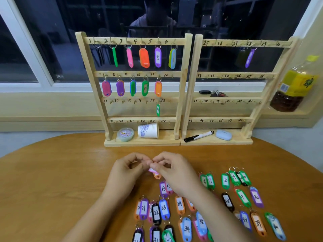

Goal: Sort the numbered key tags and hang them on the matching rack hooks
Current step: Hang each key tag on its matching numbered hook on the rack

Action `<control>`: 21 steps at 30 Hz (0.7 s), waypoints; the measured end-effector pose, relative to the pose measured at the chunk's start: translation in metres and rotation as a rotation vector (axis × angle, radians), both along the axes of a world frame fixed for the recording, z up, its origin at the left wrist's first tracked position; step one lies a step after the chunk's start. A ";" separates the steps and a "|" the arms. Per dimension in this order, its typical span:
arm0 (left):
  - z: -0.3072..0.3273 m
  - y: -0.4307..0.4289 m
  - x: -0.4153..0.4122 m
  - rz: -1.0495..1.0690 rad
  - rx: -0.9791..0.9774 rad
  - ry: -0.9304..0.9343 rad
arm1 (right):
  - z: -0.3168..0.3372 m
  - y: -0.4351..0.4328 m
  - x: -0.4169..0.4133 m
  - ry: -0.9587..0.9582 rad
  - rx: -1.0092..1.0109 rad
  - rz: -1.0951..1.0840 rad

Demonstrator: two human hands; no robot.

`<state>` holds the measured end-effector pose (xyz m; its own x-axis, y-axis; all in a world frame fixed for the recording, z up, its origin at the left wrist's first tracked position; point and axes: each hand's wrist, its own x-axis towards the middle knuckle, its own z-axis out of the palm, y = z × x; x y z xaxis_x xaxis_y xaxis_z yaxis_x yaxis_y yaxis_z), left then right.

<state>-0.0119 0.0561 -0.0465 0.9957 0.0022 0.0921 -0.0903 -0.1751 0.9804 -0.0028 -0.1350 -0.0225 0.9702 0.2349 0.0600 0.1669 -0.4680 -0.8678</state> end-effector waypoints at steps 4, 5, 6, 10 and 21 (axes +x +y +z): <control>0.007 -0.003 0.001 0.067 -0.277 0.006 | 0.004 0.003 -0.001 -0.070 0.112 -0.028; 0.011 -0.004 0.002 0.074 -0.323 0.007 | 0.005 0.003 -0.001 -0.078 0.126 -0.034; 0.016 -0.004 0.002 0.080 -0.338 -0.003 | 0.006 0.003 0.000 -0.079 0.146 -0.037; 0.033 -0.005 0.005 0.102 -0.285 -0.077 | 0.015 0.001 0.005 -0.047 0.286 -0.050; 0.101 -0.001 0.046 0.160 -0.104 -0.268 | 0.101 -0.008 0.076 -0.555 0.215 -0.363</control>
<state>0.0337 0.0549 0.0547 0.9225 0.1794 0.3419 -0.3269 -0.1080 0.9389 0.0736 -0.1425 0.0786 0.7973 -0.1710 0.5789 0.4783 -0.4059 -0.7787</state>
